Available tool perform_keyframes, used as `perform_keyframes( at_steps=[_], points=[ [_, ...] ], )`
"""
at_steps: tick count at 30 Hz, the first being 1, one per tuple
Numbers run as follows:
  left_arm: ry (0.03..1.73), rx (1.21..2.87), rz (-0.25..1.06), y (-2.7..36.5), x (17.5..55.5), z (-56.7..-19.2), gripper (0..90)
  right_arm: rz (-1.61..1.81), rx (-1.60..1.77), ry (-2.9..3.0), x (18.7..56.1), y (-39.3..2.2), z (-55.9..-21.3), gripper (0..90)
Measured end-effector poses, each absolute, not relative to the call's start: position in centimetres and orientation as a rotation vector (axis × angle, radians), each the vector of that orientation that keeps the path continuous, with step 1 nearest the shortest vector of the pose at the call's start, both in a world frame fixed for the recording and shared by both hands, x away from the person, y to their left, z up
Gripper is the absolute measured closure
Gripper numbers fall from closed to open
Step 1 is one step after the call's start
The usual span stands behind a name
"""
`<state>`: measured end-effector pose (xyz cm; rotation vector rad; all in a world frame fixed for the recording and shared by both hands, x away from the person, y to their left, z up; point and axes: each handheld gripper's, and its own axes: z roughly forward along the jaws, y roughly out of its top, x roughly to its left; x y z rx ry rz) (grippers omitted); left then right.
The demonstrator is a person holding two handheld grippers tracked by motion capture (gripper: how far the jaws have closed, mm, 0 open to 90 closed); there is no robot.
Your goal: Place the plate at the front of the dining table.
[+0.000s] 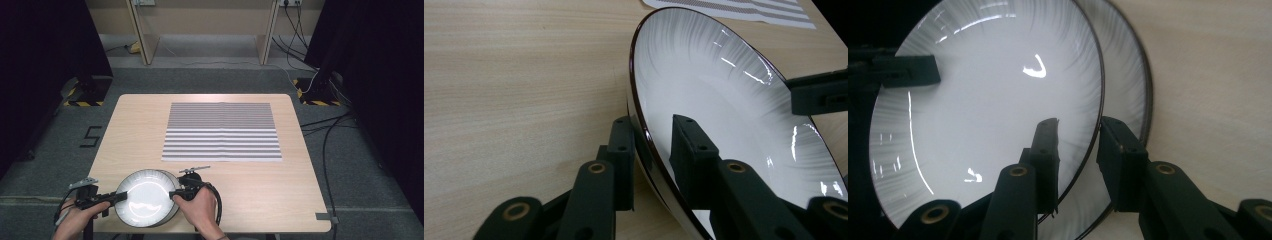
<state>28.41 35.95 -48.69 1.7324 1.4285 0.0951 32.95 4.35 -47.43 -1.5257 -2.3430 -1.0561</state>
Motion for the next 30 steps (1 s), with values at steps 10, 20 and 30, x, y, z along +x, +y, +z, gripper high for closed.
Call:
perform_keyframes(
  at_steps=[10, 20, 30],
  points=[
    [1.415, 1.695, 0.074, 35.9, 28.3, -49.4, 71.8, -1.127, -1.574, -2.089, 33.4, 3.0, -48.1, 66.5],
    [1.421, 1.683, 0.074, 35.9, 28.6, -49.3, 73.6, -1.123, -1.568, -2.118, 33.3, 3.1, -48.1, 70.7],
    [1.407, 1.676, 0.078, 36.0, 29.0, -49.4, 74.6, -1.155, -1.569, -2.177, 33.4, 3.0, -48.4, 79.9]
  ],
)
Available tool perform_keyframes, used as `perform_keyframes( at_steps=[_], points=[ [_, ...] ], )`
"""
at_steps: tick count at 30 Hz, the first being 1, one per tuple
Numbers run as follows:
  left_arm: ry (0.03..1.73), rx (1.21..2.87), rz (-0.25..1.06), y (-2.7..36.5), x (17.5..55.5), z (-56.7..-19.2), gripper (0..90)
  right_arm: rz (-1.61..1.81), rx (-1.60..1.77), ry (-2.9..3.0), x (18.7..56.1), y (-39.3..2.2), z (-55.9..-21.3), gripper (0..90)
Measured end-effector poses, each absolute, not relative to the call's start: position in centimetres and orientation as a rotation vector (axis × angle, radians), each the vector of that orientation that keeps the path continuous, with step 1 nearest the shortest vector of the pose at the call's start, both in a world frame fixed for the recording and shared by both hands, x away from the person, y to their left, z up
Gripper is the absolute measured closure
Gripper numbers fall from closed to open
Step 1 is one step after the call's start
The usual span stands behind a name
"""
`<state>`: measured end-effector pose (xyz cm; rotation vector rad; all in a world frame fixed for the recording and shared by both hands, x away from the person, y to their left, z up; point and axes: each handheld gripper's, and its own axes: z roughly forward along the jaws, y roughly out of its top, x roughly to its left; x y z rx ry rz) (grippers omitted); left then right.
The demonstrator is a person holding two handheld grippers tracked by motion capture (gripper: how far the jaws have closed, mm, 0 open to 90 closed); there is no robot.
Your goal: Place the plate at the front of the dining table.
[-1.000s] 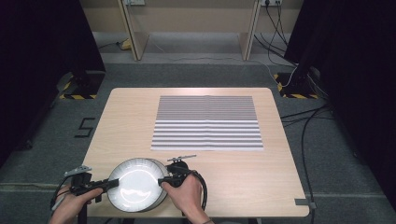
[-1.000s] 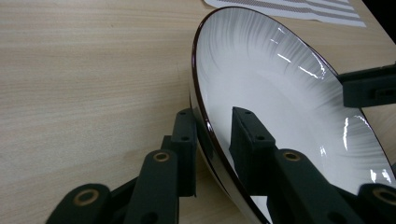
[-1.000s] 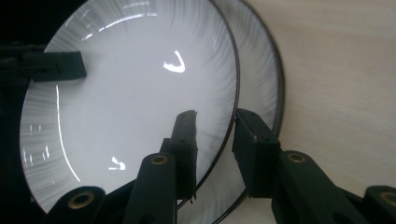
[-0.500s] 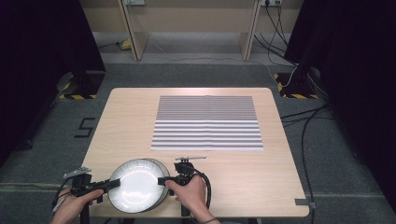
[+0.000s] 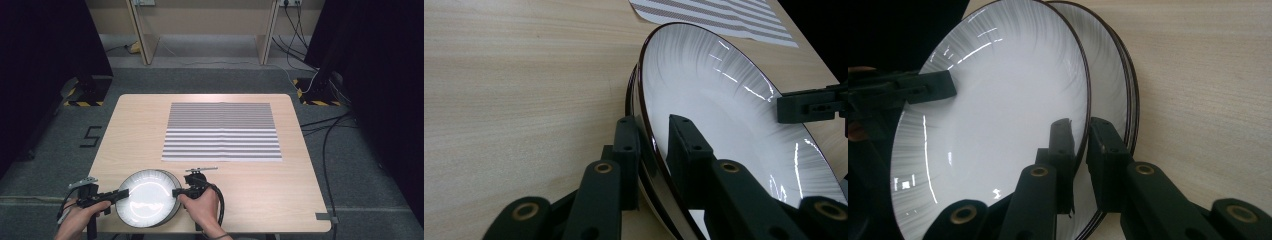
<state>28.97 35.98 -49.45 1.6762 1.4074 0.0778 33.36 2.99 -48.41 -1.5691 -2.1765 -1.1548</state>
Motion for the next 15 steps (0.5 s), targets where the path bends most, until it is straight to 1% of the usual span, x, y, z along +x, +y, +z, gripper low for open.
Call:
perform_keyframes(
  at_steps=[3, 5, 7, 9, 15],
  points=[
    [1.391, 1.669, 0.101, 35.92, 28.84, -49.64, 74.5, -1.186, -1.571, -2.118, 33.25, 2.72, -48.59, 75.6],
    [1.387, 1.655, 0.11, 35.91, 28.76, -49.78, 74.6, -1.191, -1.566, -2.115, 33.21, 2.68, -48.61, 75.4],
    [1.396, 1.64, 0.11, 35.89, 28.74, -49.84, 75.1, -1.189, -1.567, -2.105, 33.27, 2.6, -48.67, 77.4],
    [1.396, 1.644, 0.104, 35.92, 28.88, -49.81, 75.4, -1.177, -1.575, -2.088, 33.49, 2.43, -48.78, 82.1],
    [1.396, 1.63, 0.096, 36.06, 29.24, -49.76, 76.4, -1.191, -1.547, -2.06, 33.94, 2.05, -49.05, 83.2]
  ],
)
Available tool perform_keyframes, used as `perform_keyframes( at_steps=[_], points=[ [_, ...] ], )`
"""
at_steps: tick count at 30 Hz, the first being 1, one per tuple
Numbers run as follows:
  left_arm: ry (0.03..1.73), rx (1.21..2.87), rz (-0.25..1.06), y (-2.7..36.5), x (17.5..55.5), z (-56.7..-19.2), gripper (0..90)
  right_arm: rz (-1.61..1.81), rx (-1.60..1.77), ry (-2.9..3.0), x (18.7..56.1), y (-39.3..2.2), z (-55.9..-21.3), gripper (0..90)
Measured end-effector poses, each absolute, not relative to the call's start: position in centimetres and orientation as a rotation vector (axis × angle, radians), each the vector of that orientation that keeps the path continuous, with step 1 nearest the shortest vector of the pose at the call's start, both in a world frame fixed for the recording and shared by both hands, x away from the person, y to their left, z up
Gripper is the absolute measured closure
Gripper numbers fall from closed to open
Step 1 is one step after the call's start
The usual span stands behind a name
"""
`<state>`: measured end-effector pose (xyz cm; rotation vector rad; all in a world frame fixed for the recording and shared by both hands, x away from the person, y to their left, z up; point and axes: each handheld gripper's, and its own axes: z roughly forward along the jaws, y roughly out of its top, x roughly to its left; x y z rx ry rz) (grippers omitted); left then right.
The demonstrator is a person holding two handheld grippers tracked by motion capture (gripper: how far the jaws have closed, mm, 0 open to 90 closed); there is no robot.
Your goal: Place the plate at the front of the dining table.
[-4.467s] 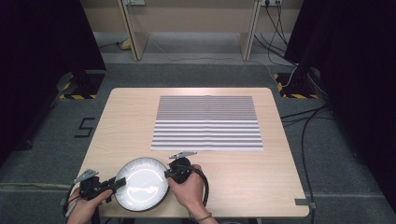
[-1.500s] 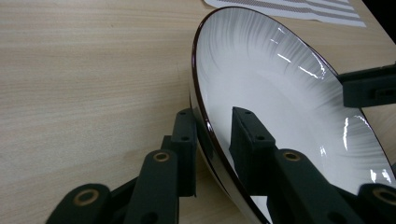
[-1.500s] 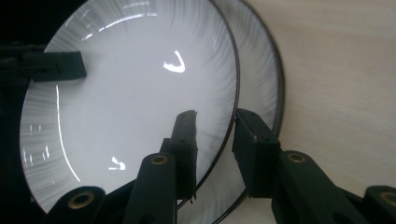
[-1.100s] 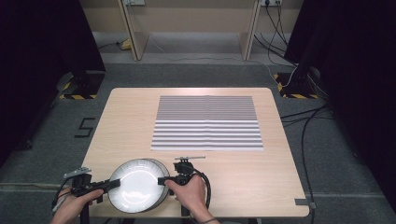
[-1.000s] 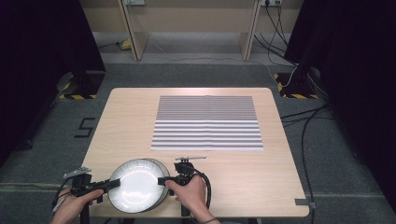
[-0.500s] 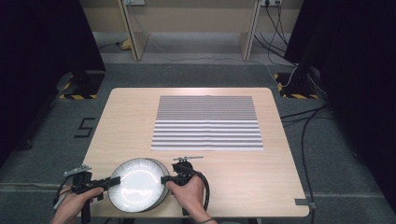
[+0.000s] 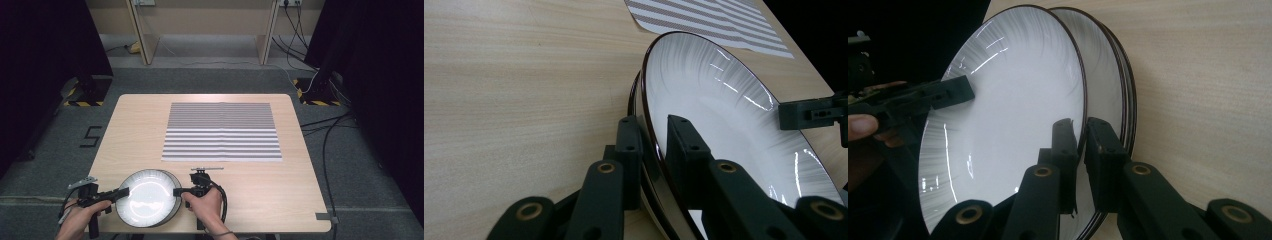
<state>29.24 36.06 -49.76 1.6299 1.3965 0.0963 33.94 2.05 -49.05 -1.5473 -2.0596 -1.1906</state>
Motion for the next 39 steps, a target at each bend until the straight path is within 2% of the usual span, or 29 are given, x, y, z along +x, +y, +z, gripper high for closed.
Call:
perform_keyframes(
  at_steps=[4, 6, 14, 23, 28, 39],
  points=[
    [1.362, 1.577, 0.112, 36.1, 29.5, -49.2, 78.4, -1.255, -1.524, -2.159, 33.9, 2.4, -48.9, 84.6],
    [1.343, 1.619, 0.155, 35.8, 29.8, -48.8, 79.8, -1.272, -1.504, -2.203, 34.0, 2.4, -48.8, 84.7],
    [1.346, 1.611, 0.06, 35.3, 30.4, -49.7, 79.8, -1.365, -1.472, -2.325, 34.0, 1.5, -47.5, 84.8],
    [1.328, 1.574, 0.083, 35.1, 29.7, -50.3, 80.4, -1.376, -1.467, -2.228, 33.8, 1.3, -48.7, 79.0],
    [1.327, 1.568, 0.089, 35.0, 29.7, -50.4, 80.5, -1.367, -1.476, -2.187, 33.8, 1.5, -48.6, 72.4],
    [1.313, 1.557, 0.116, 34.9, 29.5, -50.3, 80.7, -1.352, -1.491, -2.191, 33.7, 1.9, -48.4, 67.2]
  ],
)
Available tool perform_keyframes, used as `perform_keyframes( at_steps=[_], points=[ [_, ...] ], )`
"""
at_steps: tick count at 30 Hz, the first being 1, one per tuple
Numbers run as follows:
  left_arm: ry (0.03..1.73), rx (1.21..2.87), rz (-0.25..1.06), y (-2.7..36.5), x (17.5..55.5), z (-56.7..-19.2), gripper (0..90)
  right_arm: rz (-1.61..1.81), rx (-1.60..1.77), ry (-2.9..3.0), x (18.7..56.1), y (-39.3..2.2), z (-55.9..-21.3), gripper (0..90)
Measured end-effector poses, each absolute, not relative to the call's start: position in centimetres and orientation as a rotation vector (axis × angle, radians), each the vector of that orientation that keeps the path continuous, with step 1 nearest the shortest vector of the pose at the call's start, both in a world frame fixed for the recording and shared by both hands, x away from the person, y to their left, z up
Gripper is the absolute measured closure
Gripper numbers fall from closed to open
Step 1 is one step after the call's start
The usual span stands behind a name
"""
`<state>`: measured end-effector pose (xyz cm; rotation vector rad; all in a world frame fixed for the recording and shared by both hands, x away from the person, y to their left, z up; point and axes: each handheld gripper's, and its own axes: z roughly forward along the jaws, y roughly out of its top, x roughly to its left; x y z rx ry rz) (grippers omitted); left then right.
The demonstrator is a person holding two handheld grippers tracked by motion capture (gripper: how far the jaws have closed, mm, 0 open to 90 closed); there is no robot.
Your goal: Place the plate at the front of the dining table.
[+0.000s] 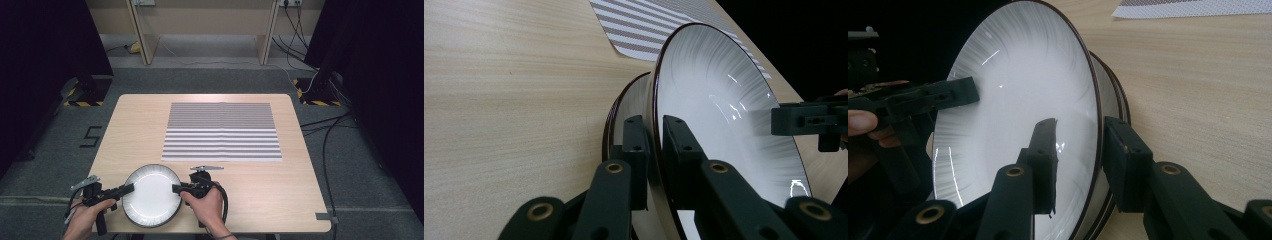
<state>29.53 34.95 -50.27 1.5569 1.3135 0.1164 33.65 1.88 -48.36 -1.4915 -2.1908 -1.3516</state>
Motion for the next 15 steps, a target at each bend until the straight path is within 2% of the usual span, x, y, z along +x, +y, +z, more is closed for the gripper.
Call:
perform_keyframes(
  at_steps=[5, 10, 15],
  points=[
    [1.305, 1.545, 0.138, 34.91, 29.44, -50.09, 81.2, -1.358, -1.513, -2.196, 33.26, 2.12, -48.36, 67.4],
    [1.304, 1.54, 0.143, 34.92, 29.42, -50.07, 81.4, -1.357, -1.541, -2.212, 33.22, 1.98, -48.6, 83.4],
    [1.288, 1.55, 0.164, 34.76, 29.45, -49.52, 81.9, -1.359, -1.539, -2.258, 33.15, 2.02, -48.46, 84.6]
  ],
)
